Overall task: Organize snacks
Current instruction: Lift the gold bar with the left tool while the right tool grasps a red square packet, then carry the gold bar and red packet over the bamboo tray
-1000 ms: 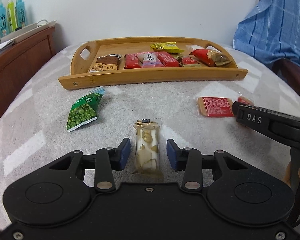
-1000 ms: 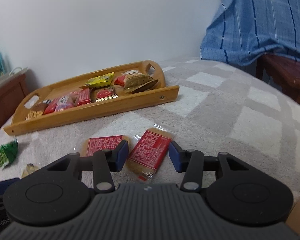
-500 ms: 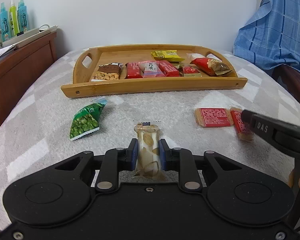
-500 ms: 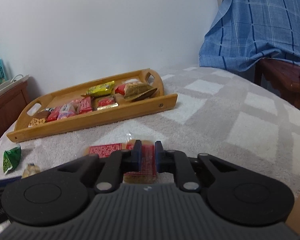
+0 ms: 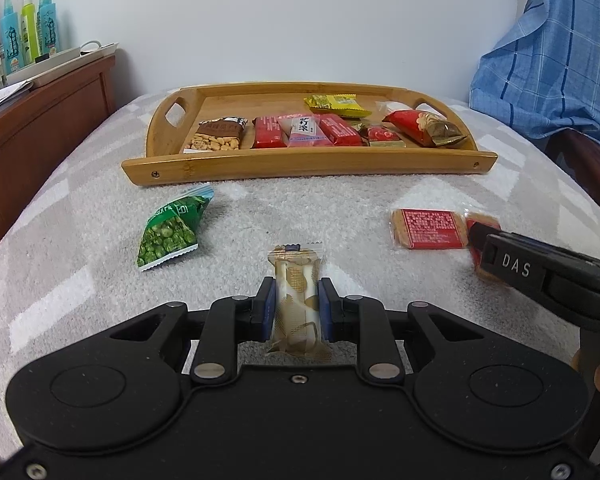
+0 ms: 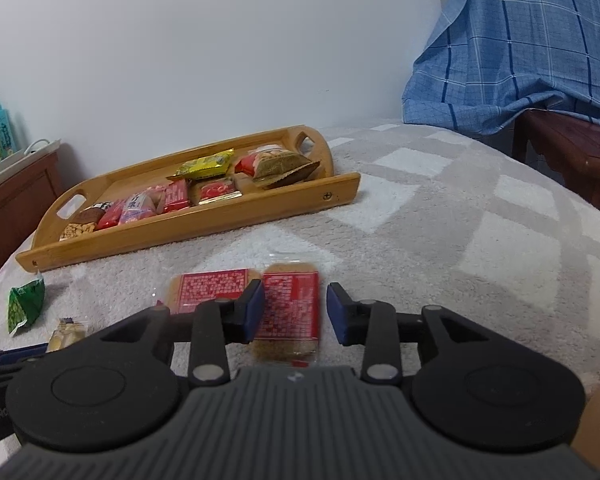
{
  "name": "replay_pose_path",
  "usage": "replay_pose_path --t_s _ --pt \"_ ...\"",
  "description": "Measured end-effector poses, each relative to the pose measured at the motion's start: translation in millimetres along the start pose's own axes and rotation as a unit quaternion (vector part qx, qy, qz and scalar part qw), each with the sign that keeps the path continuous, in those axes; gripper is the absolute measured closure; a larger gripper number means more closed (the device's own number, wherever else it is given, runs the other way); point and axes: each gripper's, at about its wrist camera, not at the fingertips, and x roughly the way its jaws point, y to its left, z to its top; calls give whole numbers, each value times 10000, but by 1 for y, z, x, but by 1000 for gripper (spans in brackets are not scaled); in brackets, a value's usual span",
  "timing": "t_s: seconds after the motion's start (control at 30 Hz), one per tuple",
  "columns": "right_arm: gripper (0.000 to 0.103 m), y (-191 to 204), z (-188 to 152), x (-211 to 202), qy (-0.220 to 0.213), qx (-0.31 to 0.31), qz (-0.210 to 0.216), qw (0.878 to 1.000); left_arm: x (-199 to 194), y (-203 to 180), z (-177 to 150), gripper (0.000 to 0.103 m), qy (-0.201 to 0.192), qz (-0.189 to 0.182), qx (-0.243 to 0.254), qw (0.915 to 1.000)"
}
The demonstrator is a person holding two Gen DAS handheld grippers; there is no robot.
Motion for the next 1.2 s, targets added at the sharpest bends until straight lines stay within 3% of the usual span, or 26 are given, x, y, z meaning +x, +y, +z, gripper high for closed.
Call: replay_pose_path --t_s 0.37,0.43,0.7,0.9,1.2 --pt "42 9 -3 1 73 -276 49 9996 3 0 2 82 23 1 -2 10000" --pt "65 9 -3 0 62 -302 73 9995 4 0 2 82 32 -1 -24 10000" --pt "65 10 0 -14 -356 -366 189 9985 2 2 5 82 11 9 -53 10000" --pt "65 12 6 -16 -360 -314 413 9980 -3 5 16 82 -83 12 -62 9999" --pt "65 18 42 -21 -411 -237 799 9957 -16 22 58 82 -303 -47 -154 9994"
